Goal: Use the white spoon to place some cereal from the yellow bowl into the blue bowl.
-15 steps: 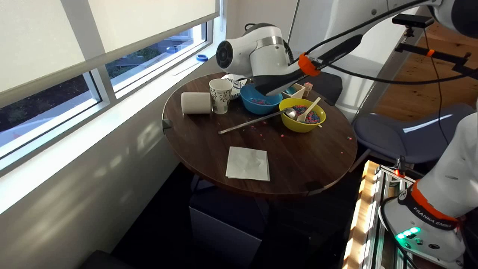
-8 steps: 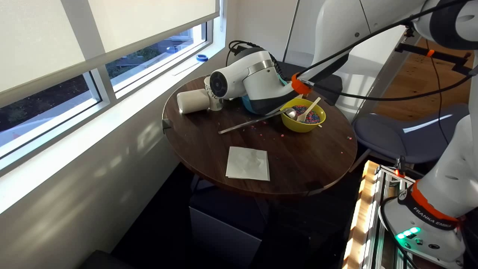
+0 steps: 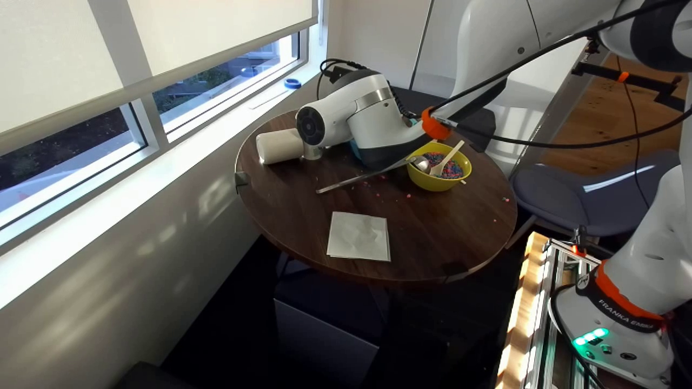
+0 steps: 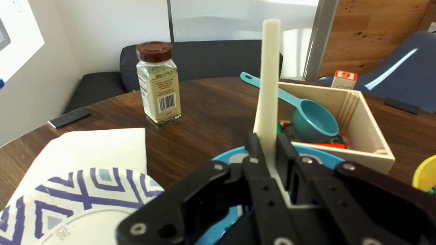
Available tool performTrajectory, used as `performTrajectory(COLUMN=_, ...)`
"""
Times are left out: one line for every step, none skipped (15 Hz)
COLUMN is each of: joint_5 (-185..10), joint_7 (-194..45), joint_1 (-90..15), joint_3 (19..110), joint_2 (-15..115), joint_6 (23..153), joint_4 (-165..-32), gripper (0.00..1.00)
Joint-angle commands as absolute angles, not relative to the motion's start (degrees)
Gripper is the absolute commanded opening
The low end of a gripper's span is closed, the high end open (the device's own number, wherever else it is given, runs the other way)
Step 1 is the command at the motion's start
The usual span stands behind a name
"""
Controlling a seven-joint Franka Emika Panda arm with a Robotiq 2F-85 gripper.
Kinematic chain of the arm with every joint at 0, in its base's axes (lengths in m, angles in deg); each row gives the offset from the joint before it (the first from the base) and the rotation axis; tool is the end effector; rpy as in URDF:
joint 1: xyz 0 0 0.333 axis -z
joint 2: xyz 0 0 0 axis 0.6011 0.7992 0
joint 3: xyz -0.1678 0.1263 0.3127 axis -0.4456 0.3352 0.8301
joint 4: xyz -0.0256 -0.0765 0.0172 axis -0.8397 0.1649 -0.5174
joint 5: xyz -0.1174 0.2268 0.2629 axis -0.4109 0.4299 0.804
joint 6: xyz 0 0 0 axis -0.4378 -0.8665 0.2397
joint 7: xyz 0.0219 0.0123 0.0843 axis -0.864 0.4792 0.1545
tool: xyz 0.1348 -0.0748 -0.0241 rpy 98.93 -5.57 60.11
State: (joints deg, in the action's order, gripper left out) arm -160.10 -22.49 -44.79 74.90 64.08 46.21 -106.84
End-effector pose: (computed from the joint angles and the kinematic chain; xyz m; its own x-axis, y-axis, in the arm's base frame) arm 0.6492 0.0065 0.3472 -0.0239 0.2743 -0.9613 0.9937 0.1117 0.0071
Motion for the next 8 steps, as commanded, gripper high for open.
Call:
performTrajectory(joint_5=-157.5, joint_7=-22.3, joint_1=-44.8, joint_3=76.2, joint_2=61.3, joint_6=46.1, joint_4=-108.2, gripper=0.04)
performTrajectory(joint_5=-156.1, joint_7=-22.4, joint_1=-44.7, joint_3=76.6, joint_2=60.4, joint_6=45.8, joint_4=-108.3, gripper=0.04)
performTrajectory(joint_5=-154.5, joint_7=-22.8, joint_1=-44.7, joint_3=76.9, joint_2=58.8, joint_6=45.1, joint_4=-108.8, gripper=0.04)
performTrajectory(joint_5=-152.7, joint_7=-23.0, joint_1=-44.6, joint_3=77.2, joint_2=57.5, joint_6=44.7, joint_4=-109.1, gripper=0.04)
performTrajectory(joint_5=-150.7, joint_7=-23.6, joint_1=-44.6, joint_3=77.5, joint_2=55.8, joint_6=44.1, joint_4=-109.5, gripper=0.04)
performTrajectory(joint_5=-148.2, joint_7=-23.7, joint_1=-44.4, joint_3=77.8, joint_2=53.9, joint_6=43.6, joint_4=-110.0, gripper=0.04)
performTrajectory(joint_5=-145.8, joint_7=-24.1, joint_1=-44.3, joint_3=78.0, joint_2=51.8, joint_6=43.3, joint_4=-110.6, gripper=0.04)
performTrajectory(joint_5=-143.6, joint_7=-24.1, joint_1=-44.2, joint_3=78.3, joint_2=49.6, joint_6=43.2, joint_4=-111.4, gripper=0.04)
